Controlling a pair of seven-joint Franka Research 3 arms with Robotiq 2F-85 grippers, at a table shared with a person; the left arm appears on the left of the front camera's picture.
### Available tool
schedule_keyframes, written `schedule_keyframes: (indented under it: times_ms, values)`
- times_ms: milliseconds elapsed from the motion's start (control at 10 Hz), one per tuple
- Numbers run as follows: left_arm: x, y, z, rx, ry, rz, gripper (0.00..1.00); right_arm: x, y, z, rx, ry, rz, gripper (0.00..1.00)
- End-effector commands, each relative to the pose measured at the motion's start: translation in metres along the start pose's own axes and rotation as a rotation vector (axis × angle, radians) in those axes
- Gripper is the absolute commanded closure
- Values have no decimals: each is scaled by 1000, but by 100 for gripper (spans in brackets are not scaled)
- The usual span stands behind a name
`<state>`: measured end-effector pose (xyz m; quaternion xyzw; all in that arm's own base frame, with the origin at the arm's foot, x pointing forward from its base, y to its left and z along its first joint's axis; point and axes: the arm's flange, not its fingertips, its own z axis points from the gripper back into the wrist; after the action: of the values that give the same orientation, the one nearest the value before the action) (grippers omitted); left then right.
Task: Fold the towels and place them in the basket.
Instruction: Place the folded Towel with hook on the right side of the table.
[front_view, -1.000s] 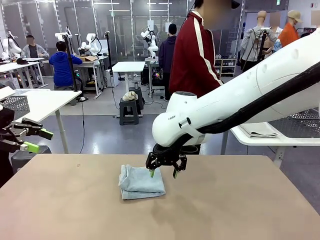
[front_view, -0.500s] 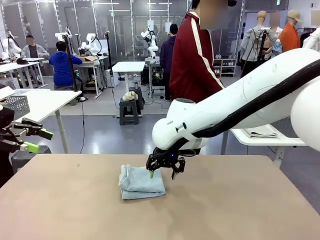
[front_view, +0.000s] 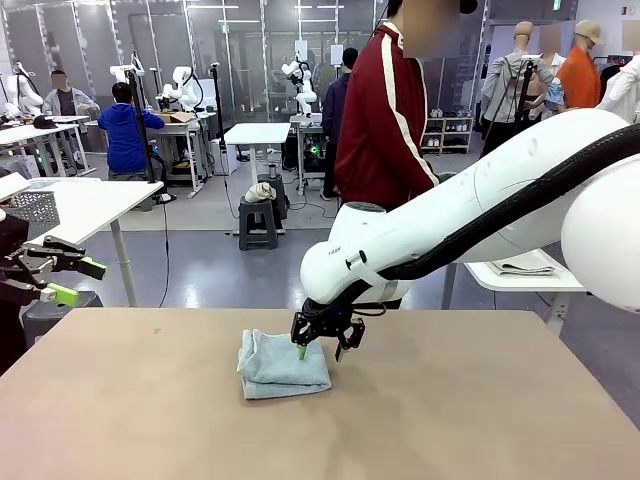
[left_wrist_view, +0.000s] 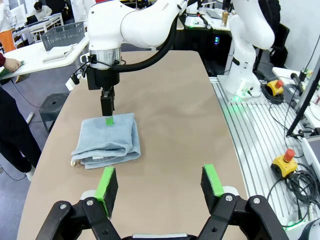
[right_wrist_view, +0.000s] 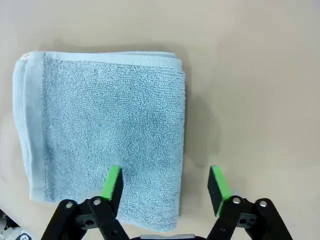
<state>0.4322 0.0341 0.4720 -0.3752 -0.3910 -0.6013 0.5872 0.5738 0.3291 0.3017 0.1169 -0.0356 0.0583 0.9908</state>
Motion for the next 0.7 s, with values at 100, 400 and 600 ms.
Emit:
schedule_keyframes:
  times_ms: [100, 400, 600]
  values:
    - [2, -3, 1, -2, -17, -11, 15, 6, -2, -5, -2, -30, 33, 20]
    - [2, -3, 1, -2, -17, -11, 15, 6, -2, -5, 8, -15, 36, 40]
    - [2, -3, 1, -2, -17, -11, 15, 6, -3, -6, 18, -11, 33, 42]
